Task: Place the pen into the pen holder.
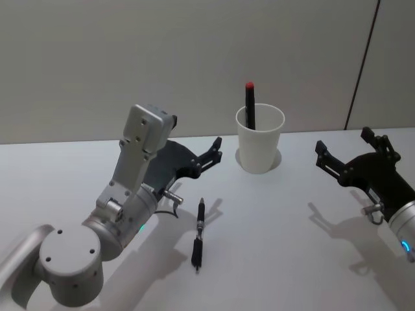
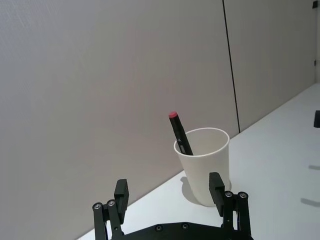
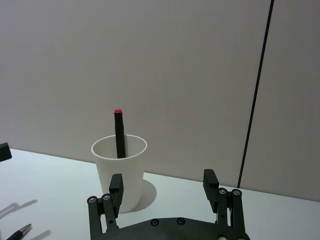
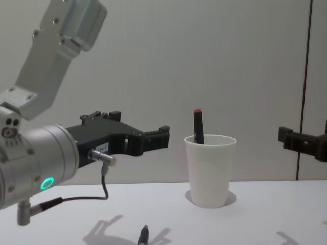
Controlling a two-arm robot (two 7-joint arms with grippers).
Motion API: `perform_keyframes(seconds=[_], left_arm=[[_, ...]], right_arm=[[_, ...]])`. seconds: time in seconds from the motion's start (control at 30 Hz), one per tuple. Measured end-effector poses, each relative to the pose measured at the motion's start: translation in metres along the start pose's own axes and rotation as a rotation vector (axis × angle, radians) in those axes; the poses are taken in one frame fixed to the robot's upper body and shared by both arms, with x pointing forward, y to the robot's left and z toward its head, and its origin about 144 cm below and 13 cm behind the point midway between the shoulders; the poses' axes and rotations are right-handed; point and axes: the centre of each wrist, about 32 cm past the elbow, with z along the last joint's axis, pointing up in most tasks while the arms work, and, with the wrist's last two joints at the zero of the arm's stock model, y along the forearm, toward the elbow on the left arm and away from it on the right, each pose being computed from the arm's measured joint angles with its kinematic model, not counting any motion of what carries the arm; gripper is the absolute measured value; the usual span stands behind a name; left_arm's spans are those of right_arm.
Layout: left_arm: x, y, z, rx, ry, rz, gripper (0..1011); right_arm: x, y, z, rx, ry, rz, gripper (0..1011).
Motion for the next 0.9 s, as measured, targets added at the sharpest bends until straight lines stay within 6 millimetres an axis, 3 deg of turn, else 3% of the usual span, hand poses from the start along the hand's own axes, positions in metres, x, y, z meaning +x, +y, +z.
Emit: perform_keyframes(seconds=[0.9], left_arm=[[-0.034, 0.052, 0.011, 0.214, 0.109, 0.015, 1001]], right_arm=[[0.0, 0.0, 0.0, 0.0, 0.0, 0.0, 1001]])
